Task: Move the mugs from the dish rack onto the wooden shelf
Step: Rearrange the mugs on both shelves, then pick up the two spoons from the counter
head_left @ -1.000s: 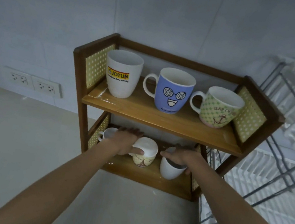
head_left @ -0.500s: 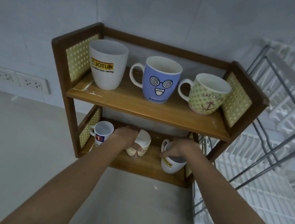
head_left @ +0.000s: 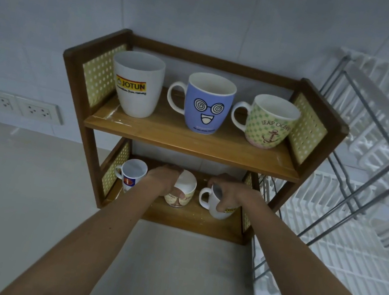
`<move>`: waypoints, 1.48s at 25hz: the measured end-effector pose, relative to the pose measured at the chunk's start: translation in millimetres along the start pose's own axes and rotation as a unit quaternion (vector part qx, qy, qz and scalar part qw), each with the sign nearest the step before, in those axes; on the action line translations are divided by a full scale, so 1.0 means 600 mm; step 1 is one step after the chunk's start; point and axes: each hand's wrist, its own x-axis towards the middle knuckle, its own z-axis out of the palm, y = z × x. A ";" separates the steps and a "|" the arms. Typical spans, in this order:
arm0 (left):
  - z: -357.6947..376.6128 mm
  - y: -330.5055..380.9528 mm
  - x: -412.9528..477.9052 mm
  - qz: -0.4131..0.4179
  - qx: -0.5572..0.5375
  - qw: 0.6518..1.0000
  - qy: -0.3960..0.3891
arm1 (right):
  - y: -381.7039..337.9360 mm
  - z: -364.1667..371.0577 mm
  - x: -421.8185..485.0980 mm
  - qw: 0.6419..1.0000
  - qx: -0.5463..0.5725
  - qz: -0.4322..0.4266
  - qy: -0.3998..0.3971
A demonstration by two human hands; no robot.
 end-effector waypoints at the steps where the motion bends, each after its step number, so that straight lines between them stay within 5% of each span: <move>1: -0.001 -0.001 0.001 -0.002 0.001 1.000 -0.005 | 0.002 0.004 0.000 1.000 0.001 -0.001 0.012; 11: 0.003 0.002 -0.009 -0.009 0.004 1.000 -0.018 | -0.010 0.025 0.005 0.998 -0.022 0.044 0.031; 14: 0.027 0.020 -0.056 0.011 0.035 0.997 0.069 | -0.017 0.038 -0.026 0.994 0.065 0.059 0.066; 17: 0.114 0.047 -0.153 0.027 -0.083 0.982 0.166 | -0.039 0.095 -0.082 0.972 0.142 -0.001 0.188; 21: 0.230 0.132 -0.275 0.001 -0.236 0.952 0.194 | -0.037 0.217 -0.196 0.937 0.255 -0.155 0.183; 25: 0.286 0.289 -0.331 0.061 -0.288 0.941 0.167 | 0.040 0.293 -0.293 0.908 0.343 -0.151 0.188; 29: 0.345 0.416 -0.361 0.065 -0.223 0.962 0.142 | 0.161 0.372 -0.381 0.905 0.363 -0.071 0.208; 33: 0.385 0.484 -0.370 0.052 -0.111 0.988 0.099 | 0.256 0.441 -0.431 0.937 0.260 0.074 0.221; 37: 0.404 0.522 -0.380 0.028 -0.047 0.994 0.098 | 0.271 0.463 -0.454 0.963 0.188 0.051 0.185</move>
